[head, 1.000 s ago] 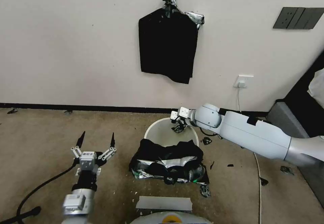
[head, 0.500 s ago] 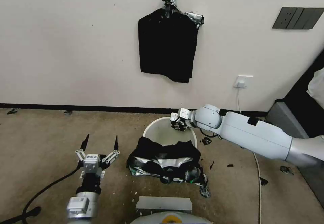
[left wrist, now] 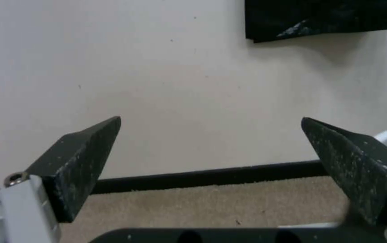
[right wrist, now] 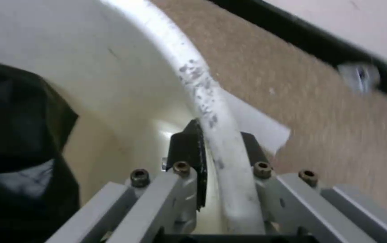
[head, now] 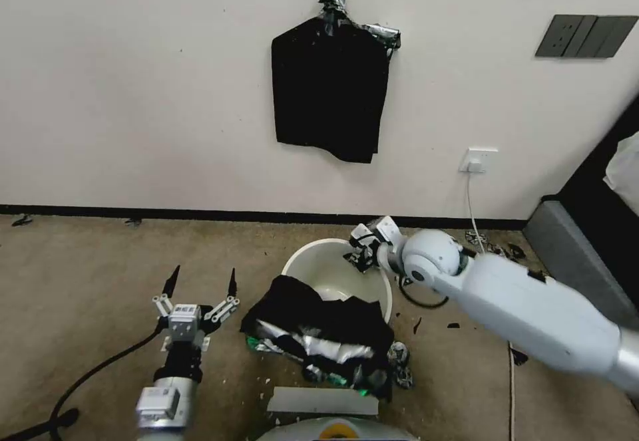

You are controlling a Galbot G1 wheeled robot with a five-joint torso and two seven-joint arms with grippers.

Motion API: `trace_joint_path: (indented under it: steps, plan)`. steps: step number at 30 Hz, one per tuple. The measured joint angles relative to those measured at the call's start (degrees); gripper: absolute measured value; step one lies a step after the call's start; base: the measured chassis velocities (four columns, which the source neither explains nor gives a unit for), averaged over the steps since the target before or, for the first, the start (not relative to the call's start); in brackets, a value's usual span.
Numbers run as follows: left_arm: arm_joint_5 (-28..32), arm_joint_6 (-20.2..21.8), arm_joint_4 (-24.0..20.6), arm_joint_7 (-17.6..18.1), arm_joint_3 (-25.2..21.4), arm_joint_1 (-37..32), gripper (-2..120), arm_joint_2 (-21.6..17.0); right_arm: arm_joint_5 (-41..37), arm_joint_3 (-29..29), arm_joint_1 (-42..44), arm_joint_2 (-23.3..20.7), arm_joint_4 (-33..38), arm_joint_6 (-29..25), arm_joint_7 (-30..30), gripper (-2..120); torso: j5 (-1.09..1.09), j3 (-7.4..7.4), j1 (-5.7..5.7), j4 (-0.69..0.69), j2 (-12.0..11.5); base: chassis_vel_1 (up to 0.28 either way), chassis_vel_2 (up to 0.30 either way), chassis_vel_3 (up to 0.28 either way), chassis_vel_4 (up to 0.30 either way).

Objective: Place a trash bag onto the trash bin.

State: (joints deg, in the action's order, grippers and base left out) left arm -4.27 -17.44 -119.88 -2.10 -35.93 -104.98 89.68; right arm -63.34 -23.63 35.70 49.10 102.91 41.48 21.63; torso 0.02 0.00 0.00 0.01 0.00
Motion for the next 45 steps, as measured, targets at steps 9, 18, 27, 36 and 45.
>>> trace_joint_path:
  steps: [9,18,27,36,45]
  plan:
    - [-0.7,0.1,1.1,0.1,1.1,0.0,100,0.4,-4.6,8.6,11.3,3.9,4.3,-3.9,14.2,5,-0.02,0.00,0.00,-0.01,0.0,0.000,0.000,0.000,0.000]
    - [-1.1,0.1,1.4,0.2,1.2,-0.2,100,0.9,-6.4,15.7,18.1,10.3,8.8,-8.5,29.8,2,0.00,0.01,0.00,0.00,0.0,0.000,0.000,0.000,0.000]
    - [-0.9,0.1,1.2,0.5,0.5,-0.1,100,1.0,-4.2,18.7,26.5,12.3,14.9,-8.6,33.9,2,-0.02,0.00,0.00,-0.01,0.0,0.000,0.000,0.000,0.000]
    - [-0.8,0.0,1.0,0.5,0.2,-0.3,100,1.0,-0.3,19.9,33.5,14.6,16.3,-8.5,34.5,2,-0.02,0.00,0.00,-0.01,0.0,0.000,0.000,0.000,0.000]
    - [-0.9,-0.1,0.8,0.6,0.6,-0.6,100,1.4,2.6,20.8,35.4,16.2,15.4,-8.6,32.9,2,-0.03,0.00,0.00,-0.01,0.0,0.000,0.000,0.000,0.000]
